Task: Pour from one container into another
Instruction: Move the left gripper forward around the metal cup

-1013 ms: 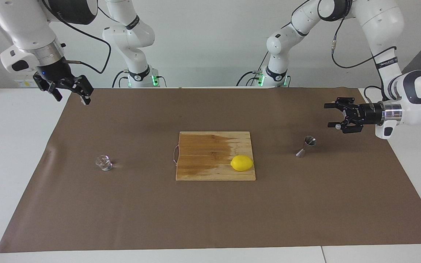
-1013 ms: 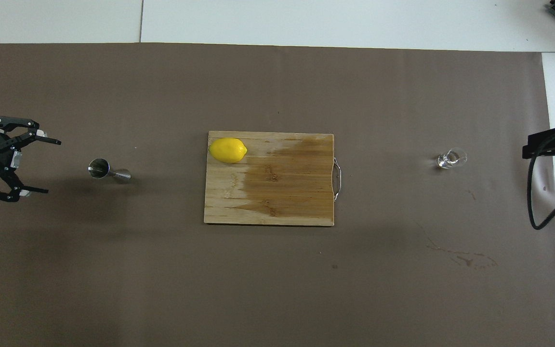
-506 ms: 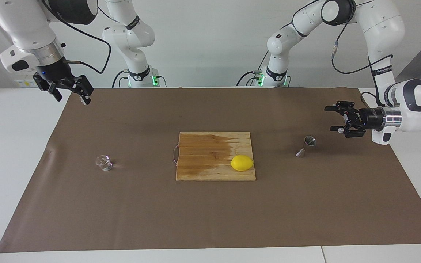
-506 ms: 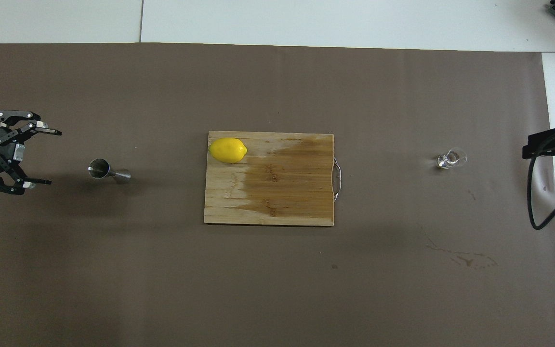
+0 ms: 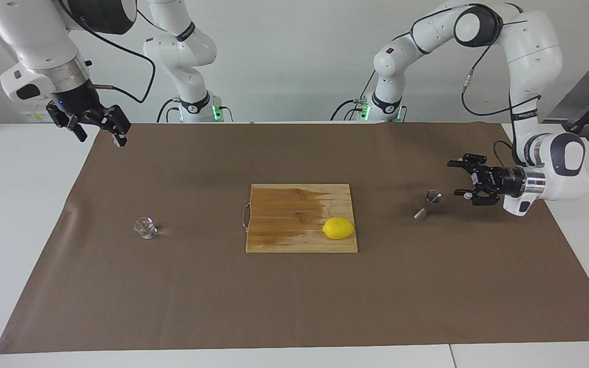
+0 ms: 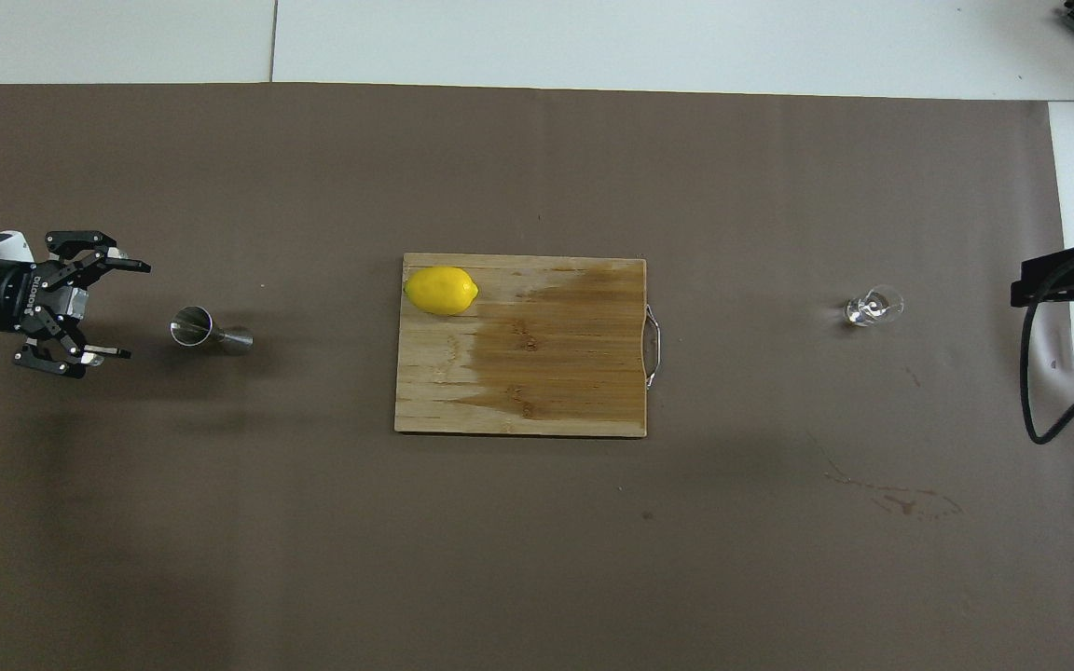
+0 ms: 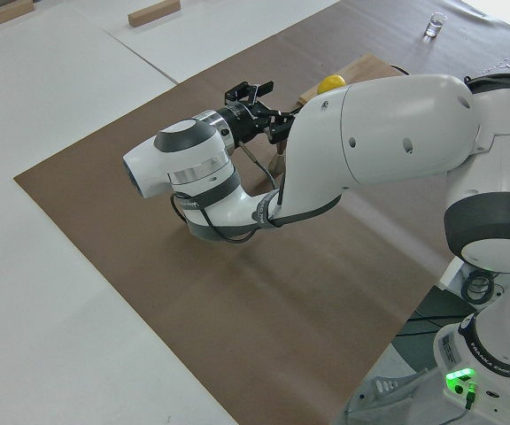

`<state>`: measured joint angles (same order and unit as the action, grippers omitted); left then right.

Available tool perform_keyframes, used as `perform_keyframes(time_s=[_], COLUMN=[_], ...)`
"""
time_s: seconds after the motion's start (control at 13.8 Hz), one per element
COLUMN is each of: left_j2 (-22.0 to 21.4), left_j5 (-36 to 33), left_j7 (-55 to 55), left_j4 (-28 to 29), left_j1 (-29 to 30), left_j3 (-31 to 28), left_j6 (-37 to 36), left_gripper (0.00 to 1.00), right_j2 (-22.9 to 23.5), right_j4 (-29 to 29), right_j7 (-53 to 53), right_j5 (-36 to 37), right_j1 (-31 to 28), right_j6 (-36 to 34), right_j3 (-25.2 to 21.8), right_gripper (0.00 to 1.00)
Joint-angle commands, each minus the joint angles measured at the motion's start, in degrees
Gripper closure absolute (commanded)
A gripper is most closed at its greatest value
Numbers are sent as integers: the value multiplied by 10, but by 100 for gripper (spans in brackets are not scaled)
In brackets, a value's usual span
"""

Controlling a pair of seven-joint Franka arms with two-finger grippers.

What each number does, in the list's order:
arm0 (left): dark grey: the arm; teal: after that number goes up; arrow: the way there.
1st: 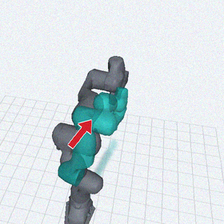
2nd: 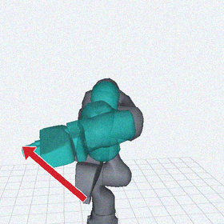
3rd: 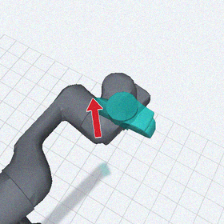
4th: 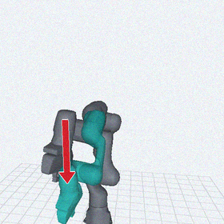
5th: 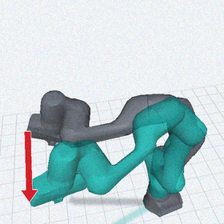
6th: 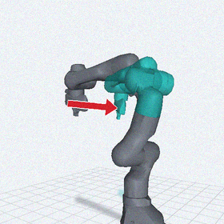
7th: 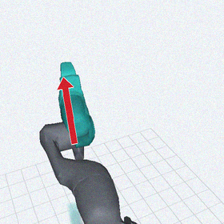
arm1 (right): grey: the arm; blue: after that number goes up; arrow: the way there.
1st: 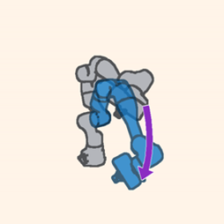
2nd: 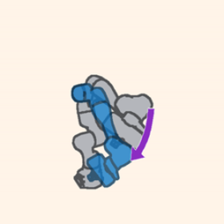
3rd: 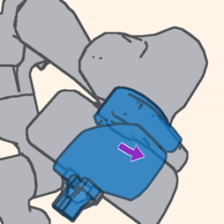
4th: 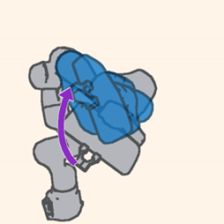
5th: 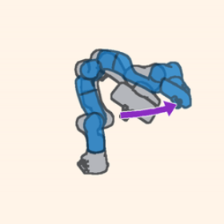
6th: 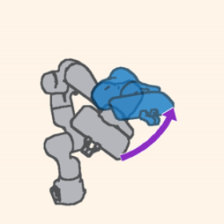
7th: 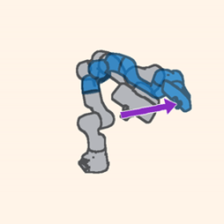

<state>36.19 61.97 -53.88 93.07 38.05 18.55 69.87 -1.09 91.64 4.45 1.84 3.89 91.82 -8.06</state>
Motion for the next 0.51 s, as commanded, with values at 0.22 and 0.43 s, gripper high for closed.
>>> perform_keyframes(time_s=[0.22, 0.43], left_j2=[55, 67], left_j5=[9, 9], left_j7=[-3, 1], left_j4=[-12, -13], left_j1=[14, 12], left_j3=[9, 10], left_j6=[20, 52], left_gripper=[0, 0], right_j2=[-13, -13], right_j4=[13, 13], right_j7=[4, 4], right_j5=[-15, -15], right_j1=[-7, -7], right_j6=[-3, -3], right_j3=[5, 5], right_gripper=[0, 0])
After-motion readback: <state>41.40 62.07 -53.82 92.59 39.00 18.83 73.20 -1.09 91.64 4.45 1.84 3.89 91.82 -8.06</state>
